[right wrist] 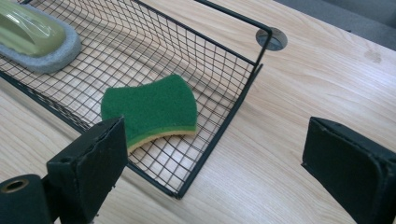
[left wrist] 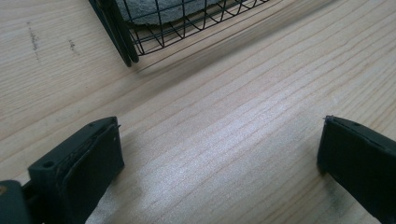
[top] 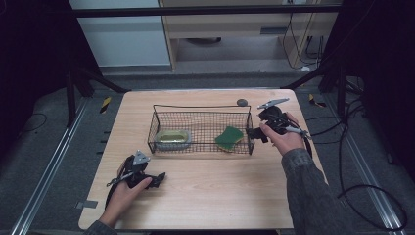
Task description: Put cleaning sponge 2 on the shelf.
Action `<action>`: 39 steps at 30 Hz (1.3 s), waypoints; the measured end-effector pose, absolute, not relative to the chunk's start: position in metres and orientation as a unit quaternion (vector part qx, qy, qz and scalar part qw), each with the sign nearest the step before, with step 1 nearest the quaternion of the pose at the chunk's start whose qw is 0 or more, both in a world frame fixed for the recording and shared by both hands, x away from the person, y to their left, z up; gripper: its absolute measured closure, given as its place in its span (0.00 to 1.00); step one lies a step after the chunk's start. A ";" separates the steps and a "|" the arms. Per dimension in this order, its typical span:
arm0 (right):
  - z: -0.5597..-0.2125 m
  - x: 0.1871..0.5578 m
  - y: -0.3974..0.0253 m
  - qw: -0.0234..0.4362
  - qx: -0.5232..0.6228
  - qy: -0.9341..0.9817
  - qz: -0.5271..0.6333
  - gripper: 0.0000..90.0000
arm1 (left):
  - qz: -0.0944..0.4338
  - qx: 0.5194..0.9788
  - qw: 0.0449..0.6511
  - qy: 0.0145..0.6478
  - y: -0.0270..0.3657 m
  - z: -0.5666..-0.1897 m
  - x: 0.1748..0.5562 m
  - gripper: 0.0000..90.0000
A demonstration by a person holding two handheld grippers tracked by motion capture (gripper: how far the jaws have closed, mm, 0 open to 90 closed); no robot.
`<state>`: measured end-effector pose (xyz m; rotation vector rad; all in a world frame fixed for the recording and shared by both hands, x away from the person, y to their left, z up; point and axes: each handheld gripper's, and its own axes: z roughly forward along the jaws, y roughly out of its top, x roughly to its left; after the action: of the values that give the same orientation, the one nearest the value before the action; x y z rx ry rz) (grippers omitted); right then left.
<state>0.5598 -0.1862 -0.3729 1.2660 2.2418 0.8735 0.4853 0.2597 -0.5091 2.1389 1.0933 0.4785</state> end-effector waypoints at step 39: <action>-0.443 0.511 -0.260 0.216 0.503 0.768 0.333 0.09 | 0.184 0.821 0.339 0.420 0.260 -0.509 0.485 0.00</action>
<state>0.5105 -0.2603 -0.4435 1.3951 2.1283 0.9227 0.4853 0.2595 -0.5091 2.1382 1.0945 0.4800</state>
